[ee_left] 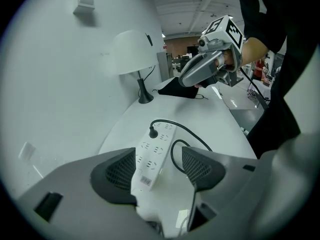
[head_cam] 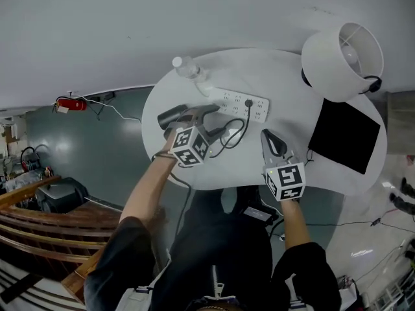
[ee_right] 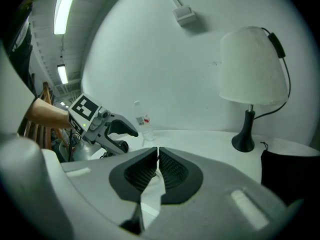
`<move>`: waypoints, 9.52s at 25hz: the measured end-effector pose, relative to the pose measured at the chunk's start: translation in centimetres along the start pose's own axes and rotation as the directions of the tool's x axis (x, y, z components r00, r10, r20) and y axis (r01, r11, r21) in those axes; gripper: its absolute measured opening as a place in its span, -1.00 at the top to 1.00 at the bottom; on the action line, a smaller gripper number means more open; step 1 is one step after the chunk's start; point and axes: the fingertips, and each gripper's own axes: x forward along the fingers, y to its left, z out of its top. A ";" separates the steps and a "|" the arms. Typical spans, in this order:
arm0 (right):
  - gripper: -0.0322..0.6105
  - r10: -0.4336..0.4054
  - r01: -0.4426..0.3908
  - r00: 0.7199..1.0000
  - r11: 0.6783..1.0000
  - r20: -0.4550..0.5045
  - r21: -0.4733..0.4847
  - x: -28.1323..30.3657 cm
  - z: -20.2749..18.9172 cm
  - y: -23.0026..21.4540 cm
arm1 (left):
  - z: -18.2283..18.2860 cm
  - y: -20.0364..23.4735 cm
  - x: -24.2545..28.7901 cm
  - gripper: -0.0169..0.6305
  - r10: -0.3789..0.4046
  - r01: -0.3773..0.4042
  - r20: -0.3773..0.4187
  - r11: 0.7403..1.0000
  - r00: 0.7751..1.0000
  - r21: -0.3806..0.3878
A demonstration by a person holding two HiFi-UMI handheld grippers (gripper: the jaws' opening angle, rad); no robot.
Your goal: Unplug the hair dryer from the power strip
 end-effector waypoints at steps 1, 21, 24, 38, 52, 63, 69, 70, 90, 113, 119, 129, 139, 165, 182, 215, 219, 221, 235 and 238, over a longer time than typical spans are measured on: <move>0.88 -0.003 0.003 1.000 1.000 -0.003 0.004 0.3 -0.1 0.0 | -0.1 0.1 0.4 0.06 -0.012 0.012 0.001 1.000 1.000 0.011; 0.88 -0.099 0.103 0.994 0.988 -0.034 0.119 0.7 -3.5 -2.5 | -1.7 1.7 9.0 -0.33 -0.214 0.267 -0.219 0.929 0.952 0.255; 0.88 -0.101 0.105 0.994 0.986 -0.042 0.125 0.8 -3.8 -2.8 | -2.4 1.7 10.0 -0.33 -0.233 0.299 -0.253 0.918 0.939 0.262; 0.88 -0.074 0.078 0.995 0.995 -0.061 0.069 2.7 -3.7 -3.2 | -3.5 1.3 11.7 -0.32 -0.259 0.367 -0.363 0.890 0.895 0.269; 0.66 0.001 -0.023 0.995 0.973 -0.097 -0.230 8.0 -4.8 -3.0 | -3.8 1.3 12.0 -0.32 -0.239 0.371 -0.410 0.885 0.880 0.283; 0.32 0.079 -0.108 0.993 0.901 -0.087 -0.420 12.8 -4.7 -1.8 | -4.2 1.3 12.0 -0.32 -0.214 0.366 -0.449 0.885 0.868 0.287; 0.49 0.082 -0.097 0.995 0.911 -0.054 -0.401 13.9 -3.6 -2.3 | -4.0 1.3 12.1 -0.32 -0.212 0.363 -0.443 0.885 0.871 0.291; 0.52 0.080 -0.094 0.995 0.916 -0.050 -0.390 14.0 -3.5 -2.4 | -4.0 1.2 12.1 -0.32 -0.212 0.364 -0.443 0.884 0.871 0.293; 0.77 0.079 -0.102 0.993 0.948 -0.087 -0.302 14.3 -3.3 -2.1 | -4.1 1.3 12.3 -0.33 -0.196 0.354 -0.453 0.887 0.870 0.297; 0.78 0.095 -0.135 0.988 0.911 -0.122 -0.389 13.7 -3.7 -1.6 | -4.1 1.1 12.5 -0.33 -0.171 0.359 -0.479 0.871 0.861 0.334; 0.78 0.148 -0.185 0.980 0.929 -0.137 -0.320 13.8 -3.2 -2.0 | -4.0 1.0 12.4 -0.32 -0.177 0.358 -0.465 0.870 0.868 0.338; 0.78 0.097 -0.140 0.987 0.917 -0.132 -0.374 13.6 -3.5 -1.8 | -3.9 1.0 12.5 -0.32 -0.178 0.359 -0.468 0.871 0.866 0.335; 0.78 0.089 -0.125 0.988 0.937 -0.123 -0.326 13.6 -3.0 -2.1 | -4.0 1.0 12.6 -0.33 -0.174 0.358 -0.477 0.875 0.861 0.326; 0.78 0.072 -0.094 0.994 0.943 -0.080 -0.319 13.6 -2.1 -2.5 | -3.8 1.1 12.7 -0.32 -0.166 0.355 -0.486 0.876 0.858 0.326; 0.82 0.026 -0.040 0.999 0.931 -0.043 -0.363 12.7 -2.2 -2.0 | -3.7 1.1 12.6 -0.33 -0.164 0.354 -0.488 0.876 0.858 0.328; 0.81 0.048 -0.013 0.996 0.917 0.079 -0.398 9.4 4.8 -1.7 | -3.6 1.1 12.7 -0.33 -0.163 0.356 -0.494 0.876 0.854 0.327; 0.81 0.042 -0.003 0.995 0.919 0.092 -0.394 9.1 5.0 -1.6 | -3.7 1.5 12.4 -0.33 -0.154 0.352 -0.499 0.876 0.853 0.331; 0.81 0.042 -0.002 0.995 0.917 0.092 -0.399 8.9 5.0 -1.7 | -3.6 1.4 12.5 -0.33 -0.151 0.350 -0.501 0.877 0.852 0.330; 0.80 0.054 -0.029 0.997 0.905 0.047 -0.424 7.5 4.4 -1.4 | -3.7 1.3 12.4 -0.33 -0.157 0.350 -0.491 0.877 0.857 0.330; 0.80 0.059 -0.032 0.997 0.899 0.049 -0.436 7.2 4.4 -1.4 | -3.6 1.3 12.5 -0.33 -0.158 0.350 -0.489 0.876 0.858 0.331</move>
